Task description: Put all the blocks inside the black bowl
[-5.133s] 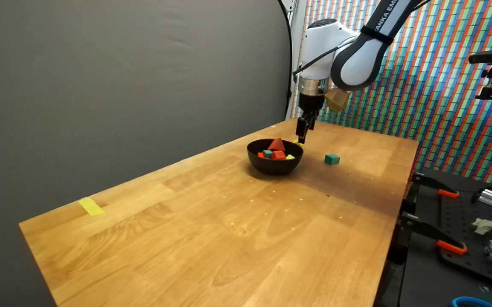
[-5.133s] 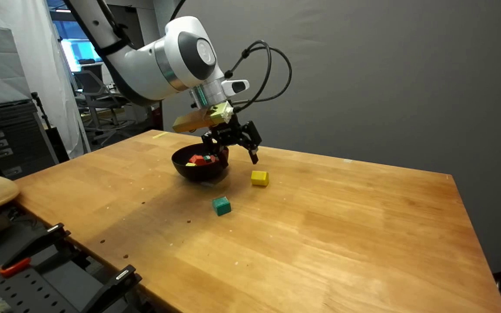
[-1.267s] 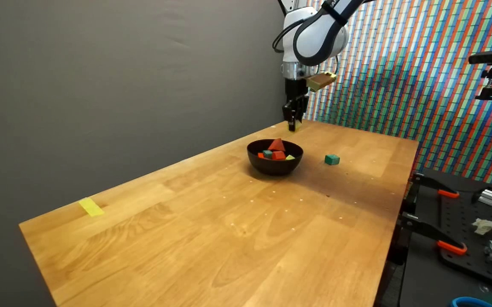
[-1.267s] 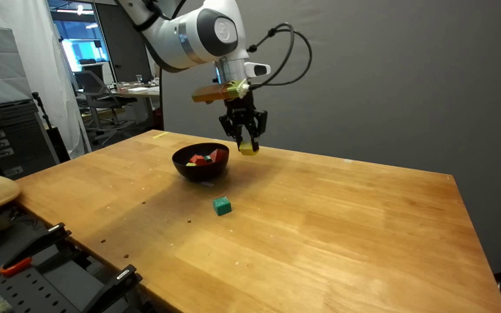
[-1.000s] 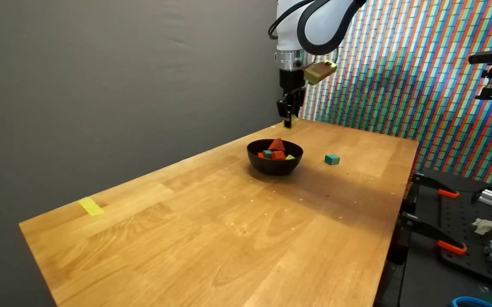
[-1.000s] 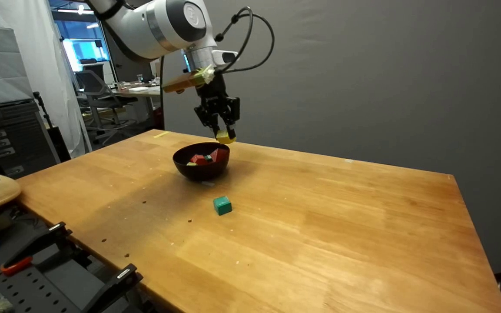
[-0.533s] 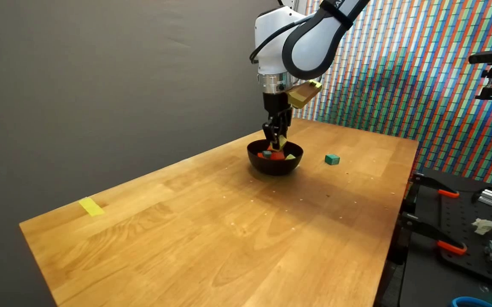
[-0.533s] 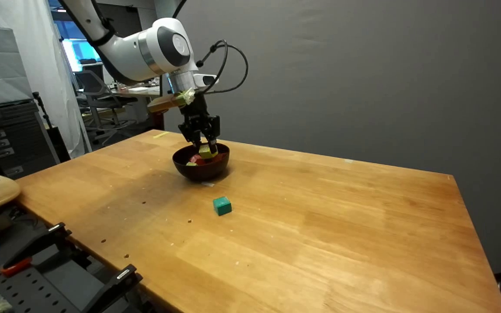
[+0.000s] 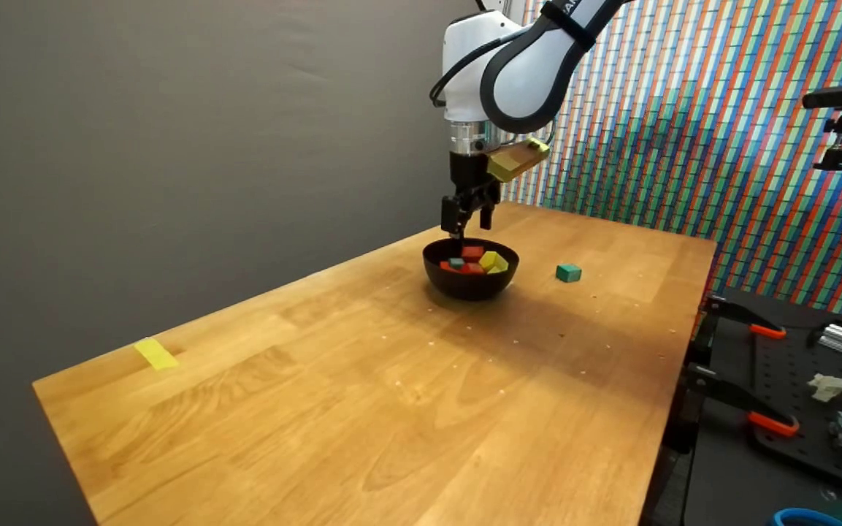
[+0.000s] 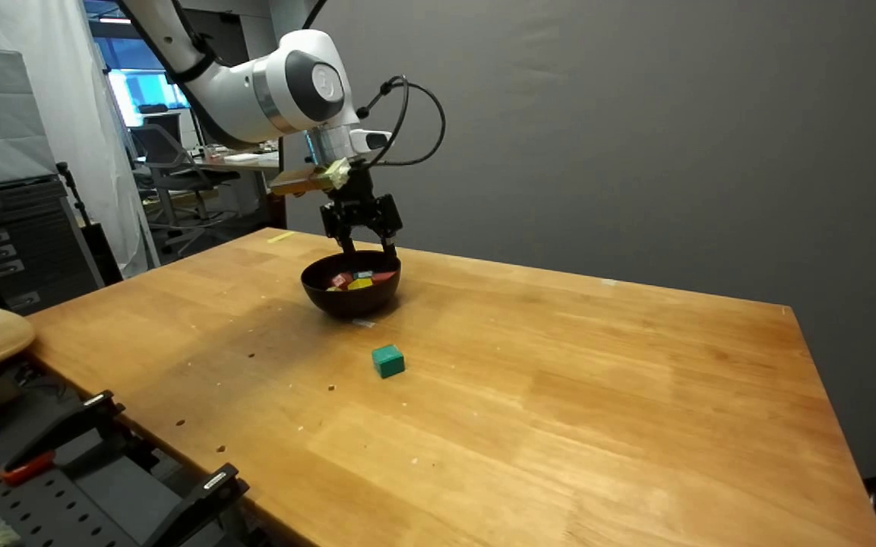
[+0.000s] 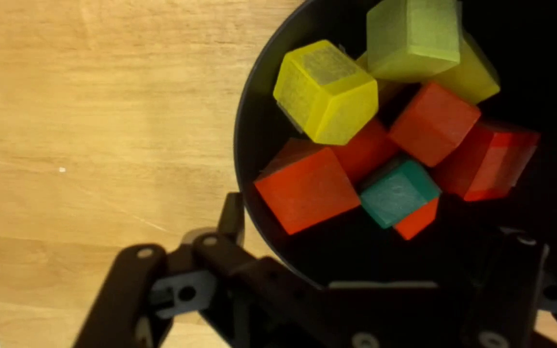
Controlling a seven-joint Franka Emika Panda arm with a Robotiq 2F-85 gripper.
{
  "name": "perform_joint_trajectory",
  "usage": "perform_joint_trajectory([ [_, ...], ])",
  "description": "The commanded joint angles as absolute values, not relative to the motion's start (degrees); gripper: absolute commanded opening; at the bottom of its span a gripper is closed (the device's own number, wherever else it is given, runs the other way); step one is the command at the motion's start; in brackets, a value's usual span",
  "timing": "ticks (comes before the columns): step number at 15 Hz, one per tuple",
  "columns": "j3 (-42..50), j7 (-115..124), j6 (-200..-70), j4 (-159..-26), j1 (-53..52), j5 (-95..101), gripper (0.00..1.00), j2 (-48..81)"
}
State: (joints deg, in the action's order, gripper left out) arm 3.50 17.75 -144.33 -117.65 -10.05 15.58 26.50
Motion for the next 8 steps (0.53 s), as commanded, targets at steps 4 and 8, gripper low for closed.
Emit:
perform_joint_trajectory([
  [4,9.67,28.37,-145.75,-133.80,-8.88,17.19,1.00,13.87],
  [8,11.07,34.19,-145.38,-141.60,-5.95,13.81,1.00,9.62],
])
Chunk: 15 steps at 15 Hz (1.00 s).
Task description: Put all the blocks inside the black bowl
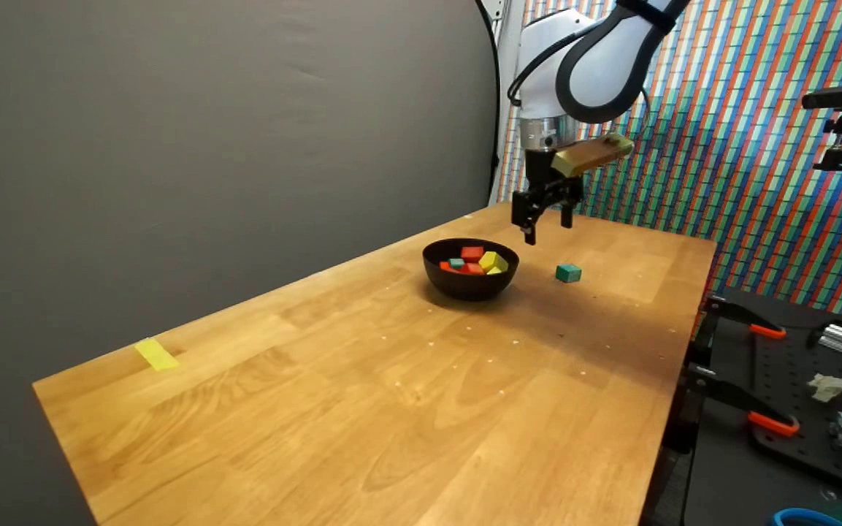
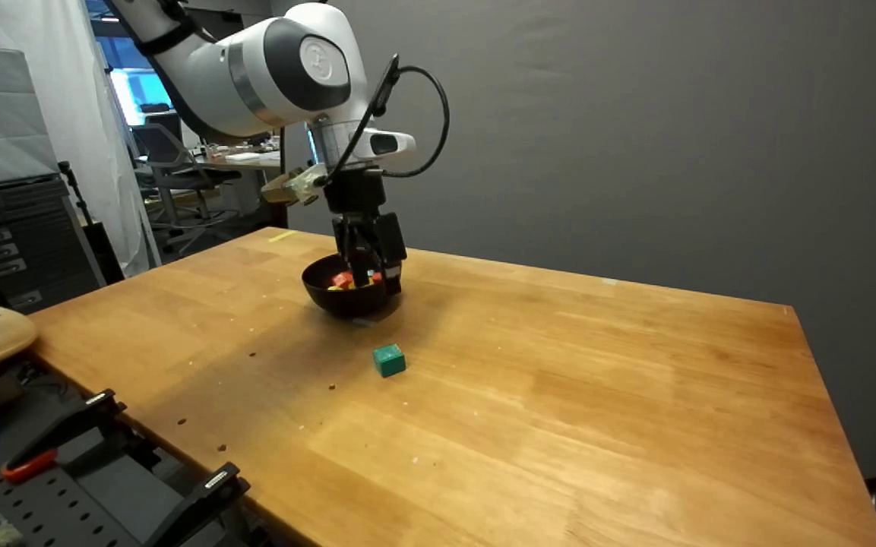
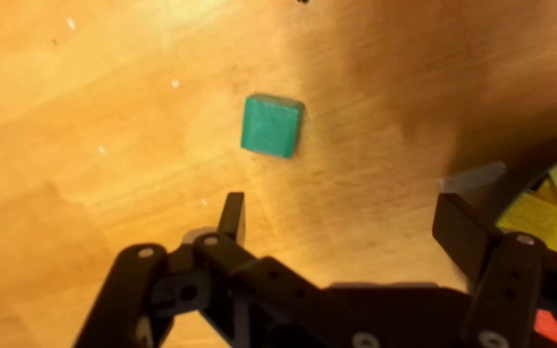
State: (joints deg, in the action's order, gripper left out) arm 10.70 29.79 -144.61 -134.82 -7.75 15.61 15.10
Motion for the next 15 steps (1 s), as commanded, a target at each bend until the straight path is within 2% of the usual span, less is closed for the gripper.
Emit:
perform_joint_trajectory([
  [1,10.83,34.60,-146.47,-143.14,-4.70,12.05,1.00,9.28],
  [9,6.56,26.06,-158.75,-147.58,2.66,-11.74,1.00,13.13],
  [10,8.69,30.01,-154.39,-146.67,0.64,-7.38,1.00,12.73],
  [12,7.97,27.91,-156.70,-146.93,1.30,-9.99,1.00,13.48],
  [15,10.49,25.91,-158.99,-144.56,-0.89,0.60,1.00,16.77],
])
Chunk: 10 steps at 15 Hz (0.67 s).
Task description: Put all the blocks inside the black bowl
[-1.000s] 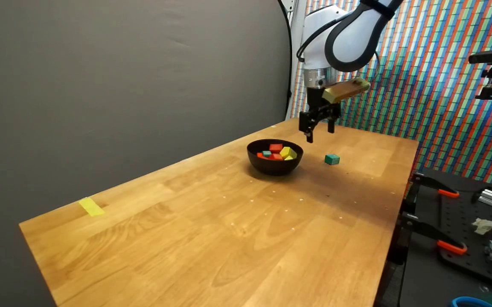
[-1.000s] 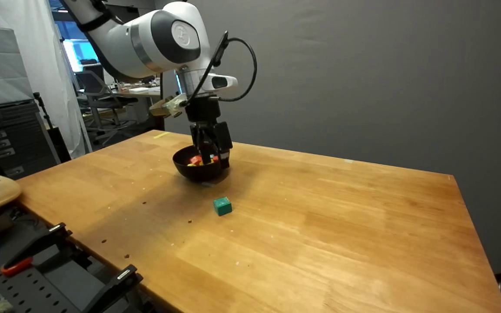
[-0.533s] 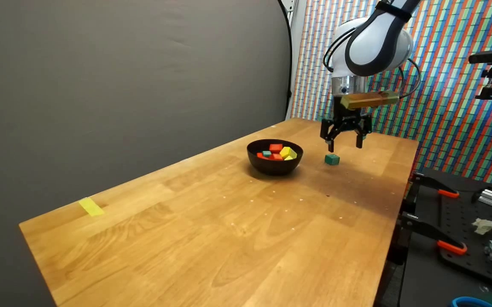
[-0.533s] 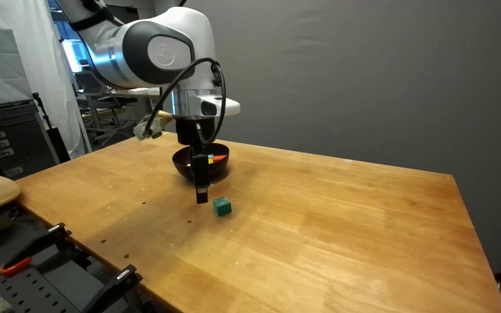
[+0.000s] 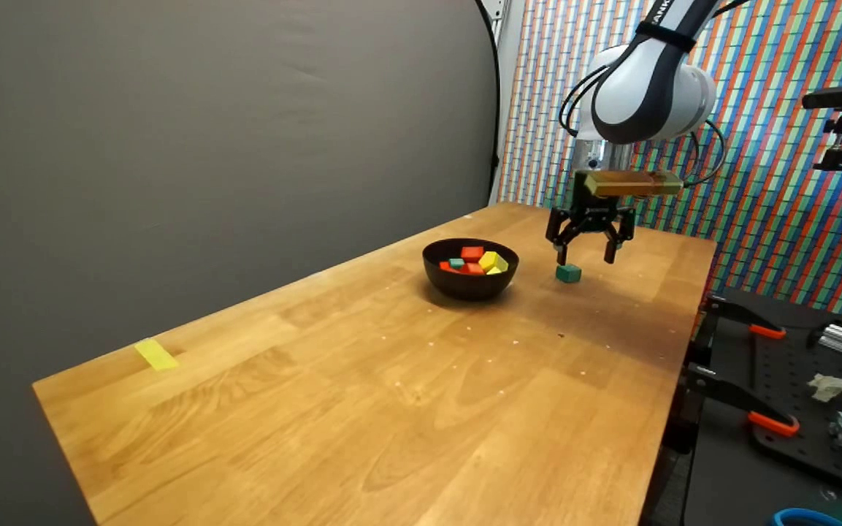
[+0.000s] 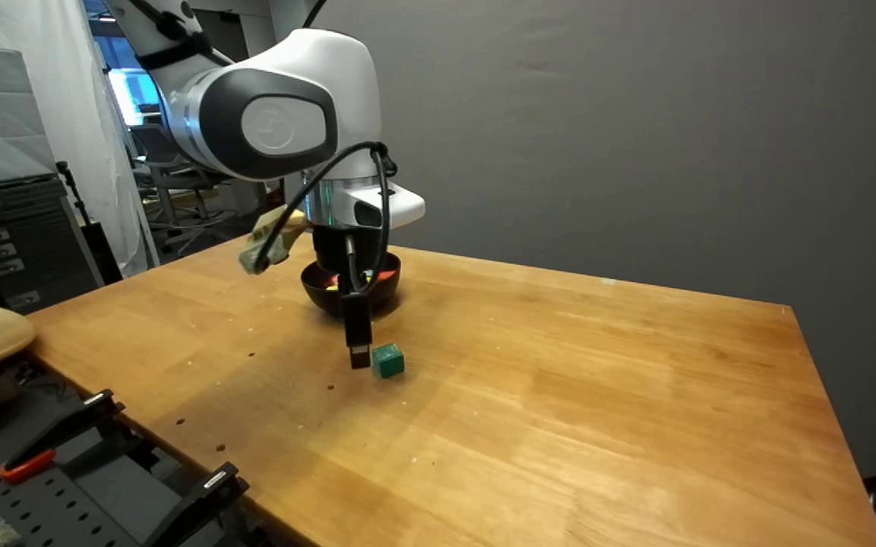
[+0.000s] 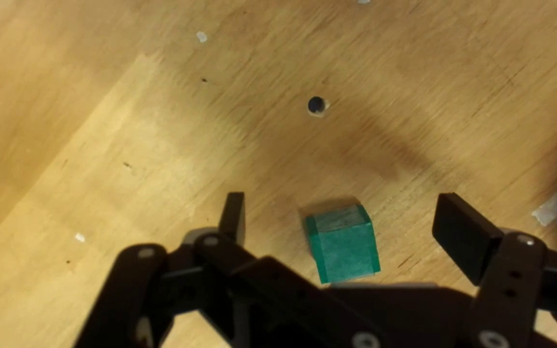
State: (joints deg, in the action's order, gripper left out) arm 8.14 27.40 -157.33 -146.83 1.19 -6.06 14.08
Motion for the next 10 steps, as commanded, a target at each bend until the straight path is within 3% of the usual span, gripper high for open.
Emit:
perform_joint_trajectory([
  [1,11.34,25.95,-158.99,-143.59,-1.59,3.78,1.00,17.68],
  [4,13.33,24.54,-158.56,-140.50,-3.45,11.35,1.00,19.73],
  [10,9.22,19.07,-157.16,-140.27,0.53,4.87,1.00,20.35],
])
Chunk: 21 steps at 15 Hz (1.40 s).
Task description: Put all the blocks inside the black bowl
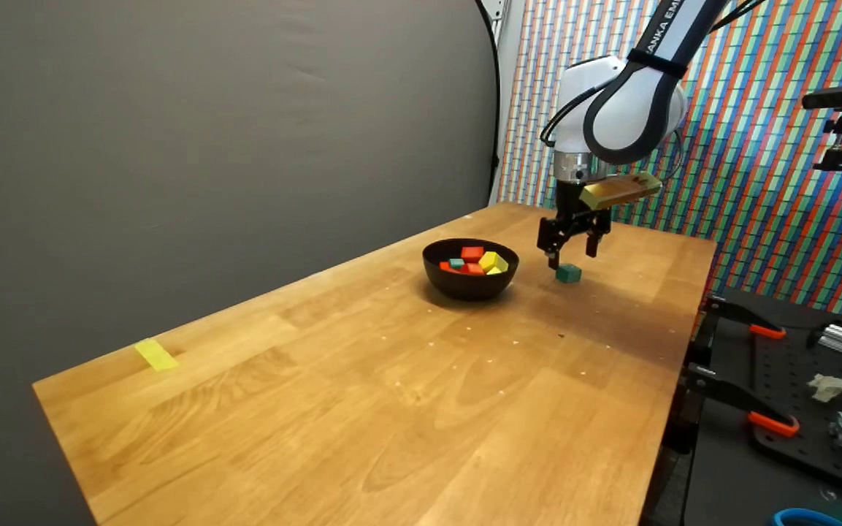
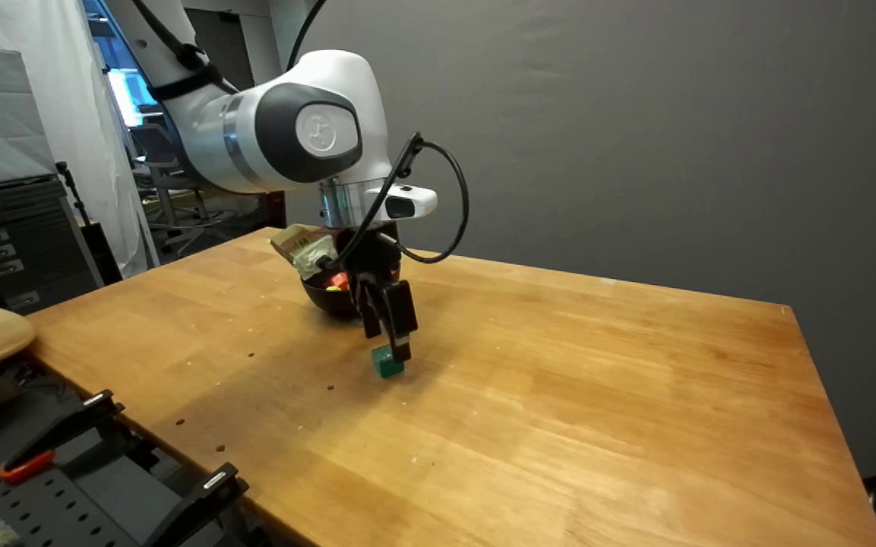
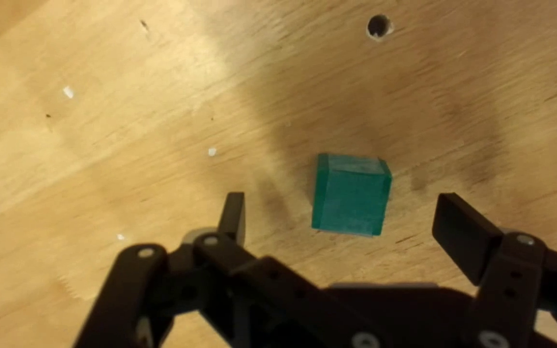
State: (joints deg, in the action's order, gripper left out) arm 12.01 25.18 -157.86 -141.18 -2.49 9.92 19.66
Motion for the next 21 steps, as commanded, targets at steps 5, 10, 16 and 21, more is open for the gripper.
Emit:
perform_joint_trajectory([
  [5,4.56,8.89,-154.34,-138.09,5.24,-3.92,0.66,22.11],
  [10,4.44,6.76,-152.30,-136.35,6.14,-5.60,0.27,22.95],
  [16,7.20,19.23,-158.41,-145.48,-0.60,-2.67,0.23,8.85],
  [21,8.70,37.83,-165.82,-144.97,-9.81,9.40,0.23,2.43],
])
